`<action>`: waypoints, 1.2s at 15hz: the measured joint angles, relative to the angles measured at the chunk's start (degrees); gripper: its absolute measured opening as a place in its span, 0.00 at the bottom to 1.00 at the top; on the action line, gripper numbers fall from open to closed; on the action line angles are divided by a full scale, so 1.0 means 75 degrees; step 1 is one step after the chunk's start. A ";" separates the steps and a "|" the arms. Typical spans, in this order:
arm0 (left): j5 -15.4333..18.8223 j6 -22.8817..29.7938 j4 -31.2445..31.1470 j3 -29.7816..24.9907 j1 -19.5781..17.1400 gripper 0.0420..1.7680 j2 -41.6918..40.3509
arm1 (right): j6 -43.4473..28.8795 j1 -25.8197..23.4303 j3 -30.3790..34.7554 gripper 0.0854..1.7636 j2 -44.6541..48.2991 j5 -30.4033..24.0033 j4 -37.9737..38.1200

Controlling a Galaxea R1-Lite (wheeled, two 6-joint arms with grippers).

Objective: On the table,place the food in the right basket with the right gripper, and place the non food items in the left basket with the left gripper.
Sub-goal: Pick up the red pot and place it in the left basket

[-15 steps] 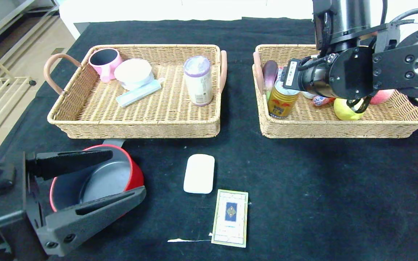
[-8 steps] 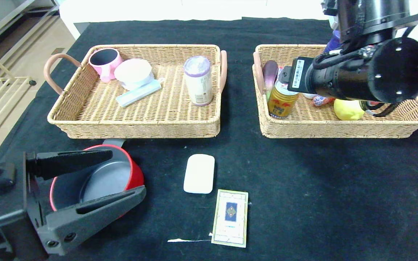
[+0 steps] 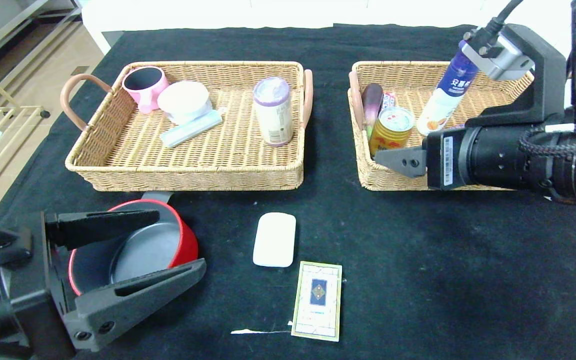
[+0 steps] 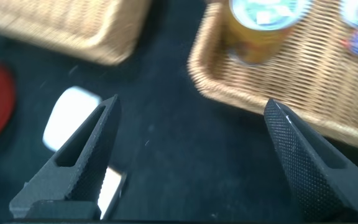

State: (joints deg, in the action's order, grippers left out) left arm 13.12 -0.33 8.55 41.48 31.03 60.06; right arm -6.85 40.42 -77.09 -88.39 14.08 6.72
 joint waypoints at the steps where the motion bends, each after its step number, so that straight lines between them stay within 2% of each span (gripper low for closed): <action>1: 0.0000 -0.0011 0.0000 -0.0005 0.0000 1.00 0.0010 | 0.0371 -0.0021 0.0504 0.95 0.0216 -0.0460 -0.0414; 5: -0.0003 -0.0026 -0.0002 -0.0015 0.0000 1.00 0.0018 | 0.1339 -0.0296 0.2261 0.96 0.0956 -0.2432 -0.2048; 7: -0.0008 -0.0039 -0.0011 -0.0015 0.0002 1.00 0.0018 | 0.1660 -0.0473 0.2937 0.96 0.1227 -0.3178 -0.2409; 11: -0.0029 -0.0140 -0.0081 0.0000 0.0002 1.00 -0.0016 | 0.1952 -0.0694 0.4091 0.96 0.1699 -0.3968 -0.2965; 15: -0.0060 -0.0158 -0.0112 -0.0029 0.0112 1.00 0.0013 | 0.1916 -0.1187 0.5382 0.96 0.1907 -0.4853 -0.4639; 18: -0.0445 -0.0293 -0.0070 -0.0067 0.0200 1.00 0.0036 | 0.1905 -0.1647 0.6227 0.96 0.1963 -0.5338 -0.5474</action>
State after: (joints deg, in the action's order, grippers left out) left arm 9.78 -2.52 8.02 40.98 32.52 60.33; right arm 7.44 28.07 -30.39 -73.67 -25.95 -34.34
